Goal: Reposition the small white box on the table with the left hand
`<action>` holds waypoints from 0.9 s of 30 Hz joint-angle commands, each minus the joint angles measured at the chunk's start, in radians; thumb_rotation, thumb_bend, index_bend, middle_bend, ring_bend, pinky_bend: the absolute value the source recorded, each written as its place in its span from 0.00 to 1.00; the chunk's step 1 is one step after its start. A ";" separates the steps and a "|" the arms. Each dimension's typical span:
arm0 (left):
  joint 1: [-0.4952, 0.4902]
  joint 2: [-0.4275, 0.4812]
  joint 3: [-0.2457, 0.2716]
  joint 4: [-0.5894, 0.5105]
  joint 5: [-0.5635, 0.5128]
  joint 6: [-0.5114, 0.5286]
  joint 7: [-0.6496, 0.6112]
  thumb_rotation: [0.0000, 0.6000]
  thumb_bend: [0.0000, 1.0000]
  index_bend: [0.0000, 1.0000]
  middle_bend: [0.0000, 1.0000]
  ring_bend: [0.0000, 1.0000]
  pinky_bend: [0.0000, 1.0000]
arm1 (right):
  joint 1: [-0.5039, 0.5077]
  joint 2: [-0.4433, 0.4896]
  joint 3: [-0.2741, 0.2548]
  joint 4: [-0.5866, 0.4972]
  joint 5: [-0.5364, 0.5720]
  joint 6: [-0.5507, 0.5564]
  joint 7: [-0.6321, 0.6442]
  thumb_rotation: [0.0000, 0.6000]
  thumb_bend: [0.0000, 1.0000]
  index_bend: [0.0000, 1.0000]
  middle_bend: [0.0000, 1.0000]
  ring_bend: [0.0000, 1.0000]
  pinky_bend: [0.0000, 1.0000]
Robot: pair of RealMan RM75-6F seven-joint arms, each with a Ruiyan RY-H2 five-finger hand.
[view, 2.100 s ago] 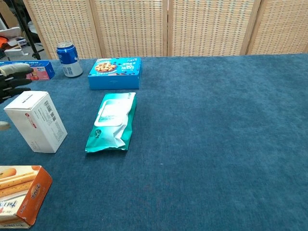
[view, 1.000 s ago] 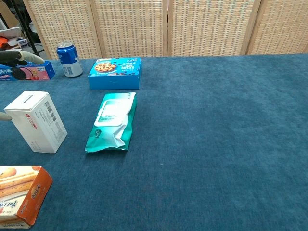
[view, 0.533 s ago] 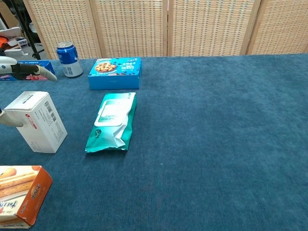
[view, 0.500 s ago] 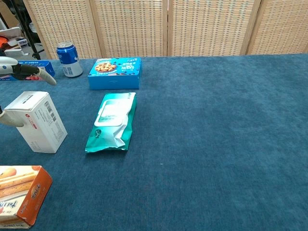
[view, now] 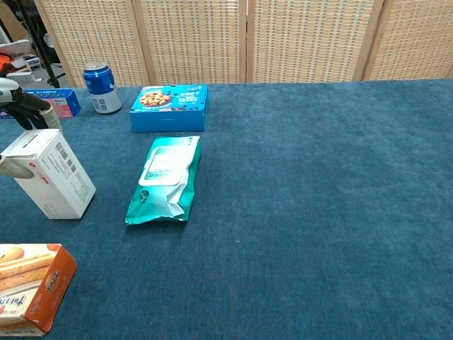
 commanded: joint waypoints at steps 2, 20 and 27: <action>0.055 0.001 -0.029 0.037 0.107 0.038 -0.248 1.00 0.22 0.49 0.45 0.27 0.26 | 0.000 0.000 -0.002 -0.001 -0.003 0.000 -0.002 1.00 0.00 0.00 0.00 0.00 0.00; 0.065 -0.270 0.126 0.803 0.666 0.193 -1.832 1.00 0.28 0.53 0.47 0.27 0.26 | 0.002 -0.008 -0.005 -0.004 -0.007 0.000 -0.027 1.00 0.00 0.00 0.00 0.00 0.00; 0.057 -0.374 0.164 0.993 0.680 0.204 -1.908 1.00 0.27 0.53 0.47 0.27 0.26 | 0.003 -0.009 -0.004 -0.003 -0.003 -0.003 -0.028 1.00 0.00 0.00 0.00 0.00 0.00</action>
